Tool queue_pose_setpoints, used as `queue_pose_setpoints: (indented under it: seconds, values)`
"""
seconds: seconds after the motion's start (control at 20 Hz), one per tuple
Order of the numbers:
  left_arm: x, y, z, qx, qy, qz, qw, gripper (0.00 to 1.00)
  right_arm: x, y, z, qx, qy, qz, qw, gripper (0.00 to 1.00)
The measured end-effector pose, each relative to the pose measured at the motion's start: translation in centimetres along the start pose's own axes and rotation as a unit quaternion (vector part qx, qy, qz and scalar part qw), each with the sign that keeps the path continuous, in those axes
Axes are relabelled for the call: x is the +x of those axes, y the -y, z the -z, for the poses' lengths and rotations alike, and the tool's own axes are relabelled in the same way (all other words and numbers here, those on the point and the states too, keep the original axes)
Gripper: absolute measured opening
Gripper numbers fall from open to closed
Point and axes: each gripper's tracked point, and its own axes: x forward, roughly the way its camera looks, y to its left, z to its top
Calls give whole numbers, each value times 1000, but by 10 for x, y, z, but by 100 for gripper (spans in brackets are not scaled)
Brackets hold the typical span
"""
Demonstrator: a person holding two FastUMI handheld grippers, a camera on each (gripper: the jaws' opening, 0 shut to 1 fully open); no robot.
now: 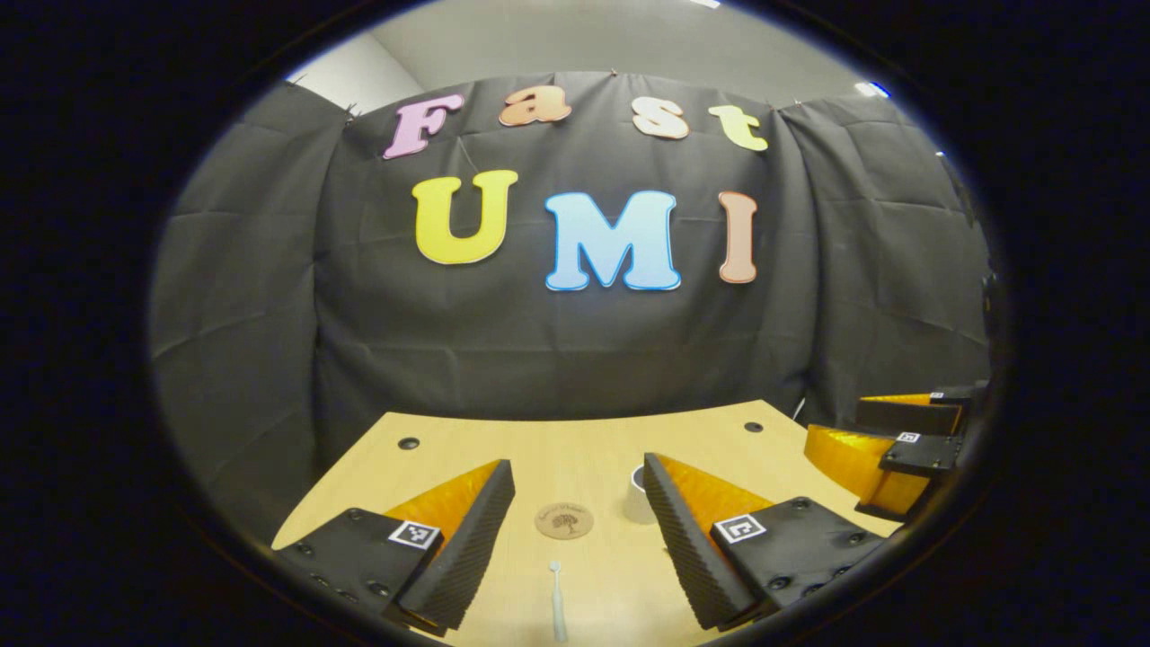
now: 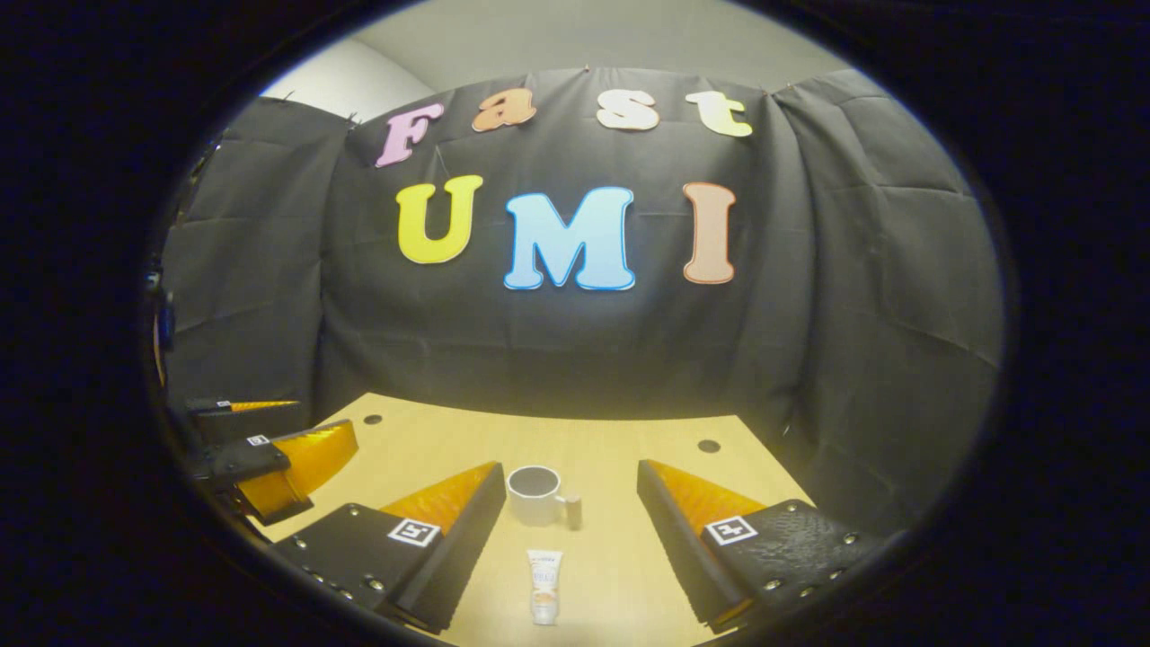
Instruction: Put the toothbrush and toothpaste on the desktop into the cup, then pick up the cup and place it on the coaster on the desktop.
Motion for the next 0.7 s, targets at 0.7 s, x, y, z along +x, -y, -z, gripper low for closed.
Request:
queue_pose_setpoints:
  seconds: [0.7]
  values:
    - [33, -17, 92, -26, -125, 3, 992, 95, 37, -16, 68, -5, -124, -33, 992, 92]
